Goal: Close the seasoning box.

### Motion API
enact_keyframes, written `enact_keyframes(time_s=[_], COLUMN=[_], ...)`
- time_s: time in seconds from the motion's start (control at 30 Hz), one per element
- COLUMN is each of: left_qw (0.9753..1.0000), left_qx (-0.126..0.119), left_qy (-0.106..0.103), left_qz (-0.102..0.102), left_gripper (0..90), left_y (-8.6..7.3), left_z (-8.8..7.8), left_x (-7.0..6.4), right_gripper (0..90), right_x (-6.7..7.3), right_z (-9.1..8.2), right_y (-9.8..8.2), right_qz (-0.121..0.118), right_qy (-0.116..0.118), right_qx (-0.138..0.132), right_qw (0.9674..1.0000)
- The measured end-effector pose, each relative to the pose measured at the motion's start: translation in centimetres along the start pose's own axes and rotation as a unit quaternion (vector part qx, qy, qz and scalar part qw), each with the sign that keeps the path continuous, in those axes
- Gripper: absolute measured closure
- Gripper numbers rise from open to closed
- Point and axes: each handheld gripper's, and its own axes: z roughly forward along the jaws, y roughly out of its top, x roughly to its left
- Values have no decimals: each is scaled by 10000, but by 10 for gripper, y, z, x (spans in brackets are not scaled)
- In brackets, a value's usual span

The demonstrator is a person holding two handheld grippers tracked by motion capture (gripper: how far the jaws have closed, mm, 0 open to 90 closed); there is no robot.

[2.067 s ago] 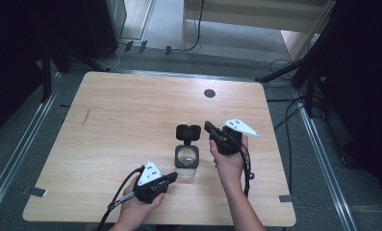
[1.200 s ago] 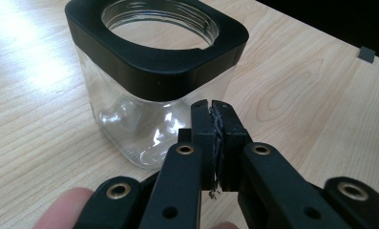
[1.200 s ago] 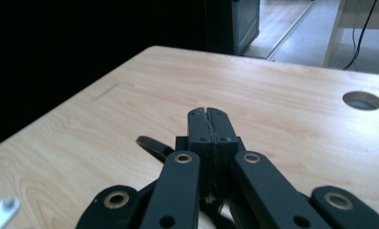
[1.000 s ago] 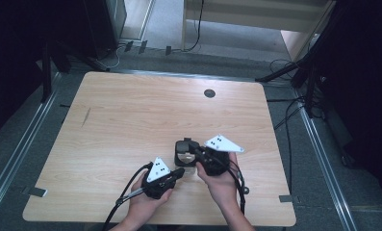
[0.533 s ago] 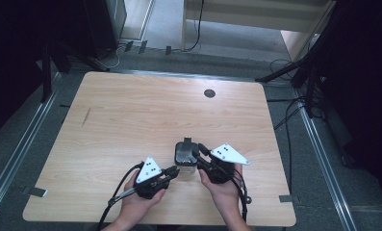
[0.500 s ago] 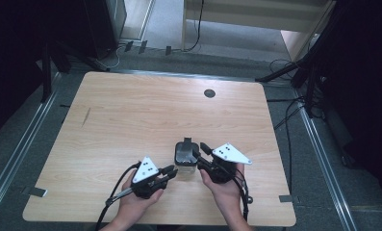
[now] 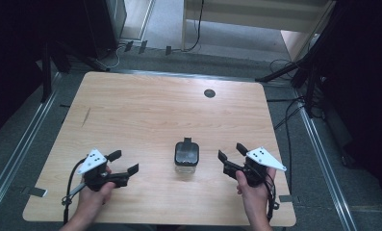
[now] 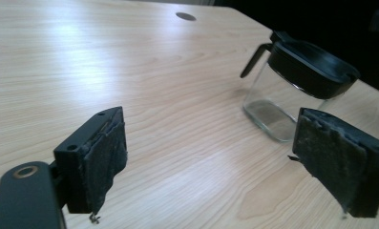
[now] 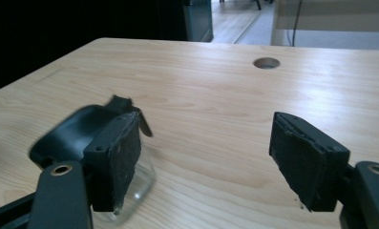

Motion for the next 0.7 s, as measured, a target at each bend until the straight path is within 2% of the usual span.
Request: enact_keyframes(time_s=[0.07,0.17,0.37,0.43,0.47,0.63,0.7], left_qw=[9998,9985,9952,9924,9918,9861,9828], left_qx=[-23,-64,5,14,-10,-73,-120], left_qy=[159,498,947,1203,1244,1554,1769], left_qz=[-149,-196,-263,-248,-278,-581,-522], left_gripper=[104,108,103,97,97,93,94], left_y=[-1,-5,-13,-17,-18,-25,-25], left_z=[-9,-23,-49,-59,-63,-85,-93], left_x=[13,29,58,68,72,98,105], right_gripper=[264,265,265,265,265,264,265], right_x=[-7,-20,-43,-51,-56,-75,-83], right_z=[-4,-12,-26,-32,-35,-46,-50], right_y=[-4,-13,-29,-35,-39,-54,-60], right_qz=[68,174,252,288,297,419,461], right_qy=[-58,-185,-443,-528,-586,-760,-856], right_qx=[31,90,201,239,267,364,381], right_qw=[10000,9996,9985,9979,9975,9956,9945])
